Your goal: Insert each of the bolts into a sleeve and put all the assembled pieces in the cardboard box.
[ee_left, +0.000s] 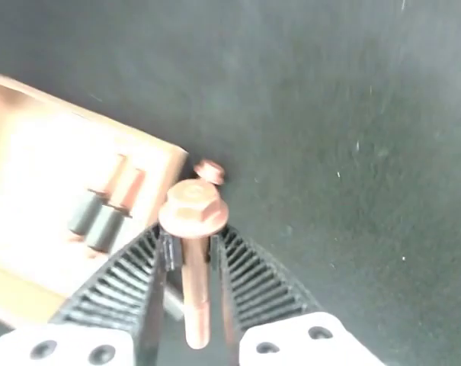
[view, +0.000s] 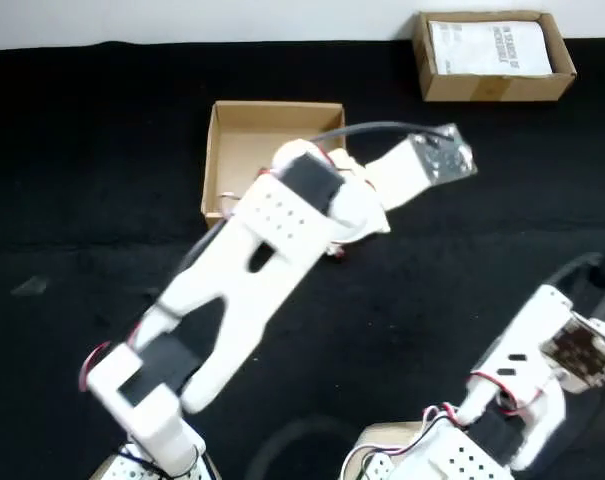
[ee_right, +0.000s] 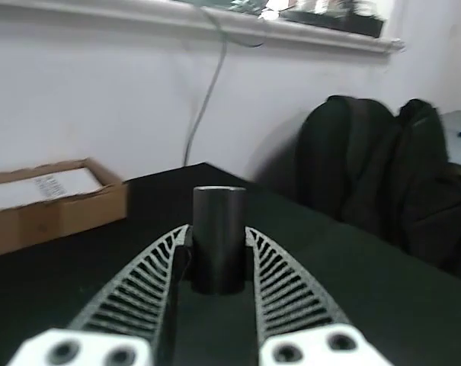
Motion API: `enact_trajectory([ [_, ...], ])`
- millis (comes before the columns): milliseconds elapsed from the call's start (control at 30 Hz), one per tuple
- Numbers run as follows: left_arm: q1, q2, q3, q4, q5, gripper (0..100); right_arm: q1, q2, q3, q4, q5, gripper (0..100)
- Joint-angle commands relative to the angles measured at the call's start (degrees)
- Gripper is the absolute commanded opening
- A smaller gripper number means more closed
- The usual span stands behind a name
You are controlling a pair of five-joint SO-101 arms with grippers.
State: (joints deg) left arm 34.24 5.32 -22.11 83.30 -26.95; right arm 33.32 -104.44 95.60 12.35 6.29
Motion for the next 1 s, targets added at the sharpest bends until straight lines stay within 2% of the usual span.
enact_trajectory([
  [0,0.2,-12.0,-1.9,0.2,0.1,1,-10.2,-0.6,7.6,3.6,-0.3,0.7],
  [100,0.0,-17.6,0.8,-0.3,1.7,1,-19.7,-0.6,7.6,7.0,-0.2,0.7],
  [267,-1.5,-29.1,12.3,-0.4,18.4,1,-31.1,-0.6,7.7,9.8,-0.2,0.7],
  [367,-2.2,-37.8,24.2,-4.5,21.3,1,-35.0,-0.6,7.7,9.8,-0.2,0.7],
  [567,-2.1,-58.4,56.0,-24.4,21.4,1,-43.6,-0.6,7.7,9.9,-0.2,0.7],
  [700,-2.2,-68.5,70.5,-39.4,21.6,1,-46.6,-0.6,7.7,10.0,-0.2,0.7],
  [800,-2.4,-68.9,74.7,-49.1,23.1,1,-47.4,-0.6,7.9,10.0,-0.2,0.7],
  [967,-5.6,-60.1,71.5,-60.0,39.2,1,-48.2,-0.6,7.9,10.0,-0.2,0.7],
])
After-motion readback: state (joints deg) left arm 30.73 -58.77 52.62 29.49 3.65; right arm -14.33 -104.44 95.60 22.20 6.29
